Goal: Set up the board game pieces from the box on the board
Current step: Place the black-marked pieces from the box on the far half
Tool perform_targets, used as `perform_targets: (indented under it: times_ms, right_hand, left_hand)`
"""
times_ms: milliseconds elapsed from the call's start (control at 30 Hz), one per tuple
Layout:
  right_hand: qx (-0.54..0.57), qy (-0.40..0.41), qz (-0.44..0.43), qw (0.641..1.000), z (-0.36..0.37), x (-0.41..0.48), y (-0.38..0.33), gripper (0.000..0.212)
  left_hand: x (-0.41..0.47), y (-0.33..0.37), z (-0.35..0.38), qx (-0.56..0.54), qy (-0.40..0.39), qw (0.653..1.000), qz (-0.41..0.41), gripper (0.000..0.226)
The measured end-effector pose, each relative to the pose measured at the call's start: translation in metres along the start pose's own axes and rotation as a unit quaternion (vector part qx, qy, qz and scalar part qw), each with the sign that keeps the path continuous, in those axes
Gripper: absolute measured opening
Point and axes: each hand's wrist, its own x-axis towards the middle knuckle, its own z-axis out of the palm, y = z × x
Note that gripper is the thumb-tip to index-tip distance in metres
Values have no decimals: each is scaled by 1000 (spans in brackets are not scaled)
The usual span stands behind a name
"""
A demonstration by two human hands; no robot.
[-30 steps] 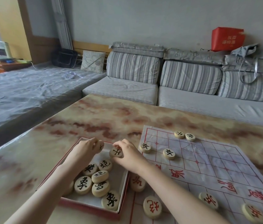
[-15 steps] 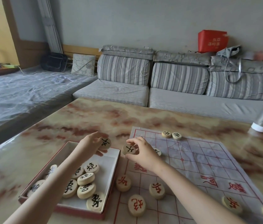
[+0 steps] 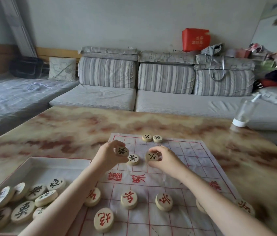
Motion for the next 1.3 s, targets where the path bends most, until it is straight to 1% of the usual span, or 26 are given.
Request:
perform_targets:
  times_ms: [67,167,300,333,433,600,733,967,1167,1300]
  right_hand:
    - [6,8,11,1000,-12,2,14,39]
    - [11,18,27,999,-31,9,36,45]
    - [0,31,54,998,-52,26,67,50]
    - [-5,37,59,998,-56,30,74,50]
    - [-18,55,68,996,-64,40,91,49]
    - [-13,63,71,995,-71,49,110,47]
    - [-24,70,74,995,-74,57,125,46]
    - [-13,75,99,992,-75,83,146,52]
    - [-20,93,130,987,-73,104,155,53]
    - [-12,100,124,987,-66,116,151,53]
  left_hand:
    - [6,10,16,3,-12,1000,1,49]
    - [17,26,39,9,-30,999,12,51]
    - [30,45,69,5,-65,997,27,62]
    - [34,48,75,11,-68,997,33,62]
    - [42,51,91,36,-70,996,39,48]
    - [50,49,116,44,-108,992,39,55]
    - [53,49,123,58,-115,990,54,55]
    - [53,45,129,86,-144,985,40,57]
    - [50,42,127,96,-134,985,46,63]
    - [52,41,122,94,-116,987,55,54]
